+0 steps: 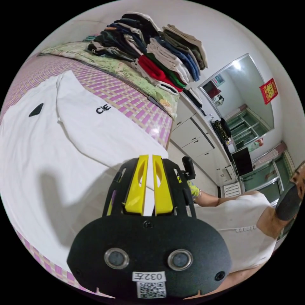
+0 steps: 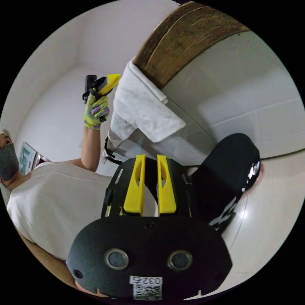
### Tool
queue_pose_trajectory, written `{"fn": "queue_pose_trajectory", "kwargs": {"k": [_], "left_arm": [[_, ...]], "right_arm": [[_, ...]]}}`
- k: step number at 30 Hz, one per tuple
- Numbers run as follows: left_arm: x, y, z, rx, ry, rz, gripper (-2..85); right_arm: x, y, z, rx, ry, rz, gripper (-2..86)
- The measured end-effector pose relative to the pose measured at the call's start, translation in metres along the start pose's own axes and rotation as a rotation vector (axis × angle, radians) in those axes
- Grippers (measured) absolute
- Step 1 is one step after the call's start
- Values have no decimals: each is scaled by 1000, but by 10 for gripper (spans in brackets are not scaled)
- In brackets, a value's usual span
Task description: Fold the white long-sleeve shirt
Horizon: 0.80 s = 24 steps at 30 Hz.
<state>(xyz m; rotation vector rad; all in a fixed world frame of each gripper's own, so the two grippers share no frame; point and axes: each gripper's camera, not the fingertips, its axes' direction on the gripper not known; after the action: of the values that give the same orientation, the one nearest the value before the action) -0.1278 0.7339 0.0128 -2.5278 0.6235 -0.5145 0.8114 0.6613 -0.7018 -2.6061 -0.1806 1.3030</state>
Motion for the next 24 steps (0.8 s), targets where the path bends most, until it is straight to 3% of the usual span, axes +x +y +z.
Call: {"fn": "queue_pose_trajectory", "kwargs": {"k": [2,6,12,15,17,20,24], "left_arm": [[4,8,6,-13,13,33,-14],[1,20,27,-65,-64,30,-10],[-29,128,-88,420,-106,-119,-5],[-40,228,-164,600,-389,-315,20],[-44,323,-223,754,-594,-556,57],[-46,435,-283,955,-688,-762,76],[-71,521,-328,1031,-711,-951,79]], "right_arm": [[-11,6,-7,2,110,-8,39],[-40,11,-24,138,65,-125,0],[-76,11,-26,193,43,-236,-9],[-84,12,-27,226,0,-259,-10],[-92,8,-24,229,-18,-289,-10],[-106,0,-14,201,-21,-339,-10],[-120,-10,7,153,-44,-384,-10]]}}
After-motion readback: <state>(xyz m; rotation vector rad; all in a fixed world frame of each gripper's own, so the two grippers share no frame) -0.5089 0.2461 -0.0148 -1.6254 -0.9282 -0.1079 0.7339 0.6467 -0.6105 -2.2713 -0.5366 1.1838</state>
